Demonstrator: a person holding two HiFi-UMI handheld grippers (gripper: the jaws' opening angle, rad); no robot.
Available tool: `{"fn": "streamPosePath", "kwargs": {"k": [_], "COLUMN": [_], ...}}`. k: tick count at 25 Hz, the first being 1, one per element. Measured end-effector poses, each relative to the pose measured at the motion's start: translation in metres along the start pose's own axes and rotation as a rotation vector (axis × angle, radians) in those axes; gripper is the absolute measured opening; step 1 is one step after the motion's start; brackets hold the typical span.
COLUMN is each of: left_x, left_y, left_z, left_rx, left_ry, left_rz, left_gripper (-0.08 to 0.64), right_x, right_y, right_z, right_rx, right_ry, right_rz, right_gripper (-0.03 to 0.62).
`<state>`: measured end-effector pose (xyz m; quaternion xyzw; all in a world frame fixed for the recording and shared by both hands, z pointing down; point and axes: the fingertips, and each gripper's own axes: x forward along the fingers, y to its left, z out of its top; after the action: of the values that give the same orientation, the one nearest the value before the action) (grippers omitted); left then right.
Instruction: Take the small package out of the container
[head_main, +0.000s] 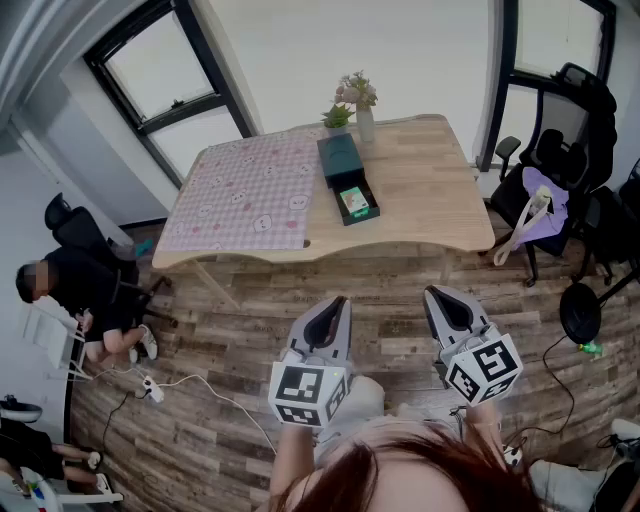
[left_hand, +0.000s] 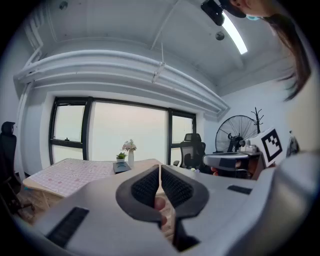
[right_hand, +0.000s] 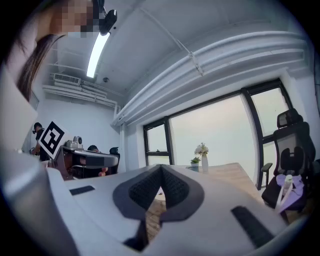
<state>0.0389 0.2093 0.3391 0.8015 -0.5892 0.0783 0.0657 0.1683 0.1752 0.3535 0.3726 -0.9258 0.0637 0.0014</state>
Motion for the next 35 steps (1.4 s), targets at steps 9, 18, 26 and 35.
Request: {"fn": "streamPosePath", "kwargs": {"k": [9,18,26,35], "left_x": [-0.021,-0.026,-0.012,0.014], "left_y": [-0.028,-0.033,-0.017,0.002], "left_z": [-0.006,-0.005,0.0,0.007], "left_rx": [-0.003,-0.001,-0.005,0.0], "left_ry": [0.006,0.005,0.012,0.015], "left_rz": [0.005,-0.011,-0.033,-0.062], "left_gripper": [0.017,0.017,0.017,0.017], "right_x": [-0.028,-0.031,-0.011,0.018], "right_y": [0.003,0.008,0.009,-0.002], "right_z": [-0.002,0.003,0.004,0.006], "right_rx": [0.006,0.037,0.059,0.053], "right_ry": [-0.024,-0.036,-0.037,-0.048], "right_rz": [-0.009,-0.006,0.004,-0.014], "right_gripper": [0.0,0.0,0.0,0.0]}}
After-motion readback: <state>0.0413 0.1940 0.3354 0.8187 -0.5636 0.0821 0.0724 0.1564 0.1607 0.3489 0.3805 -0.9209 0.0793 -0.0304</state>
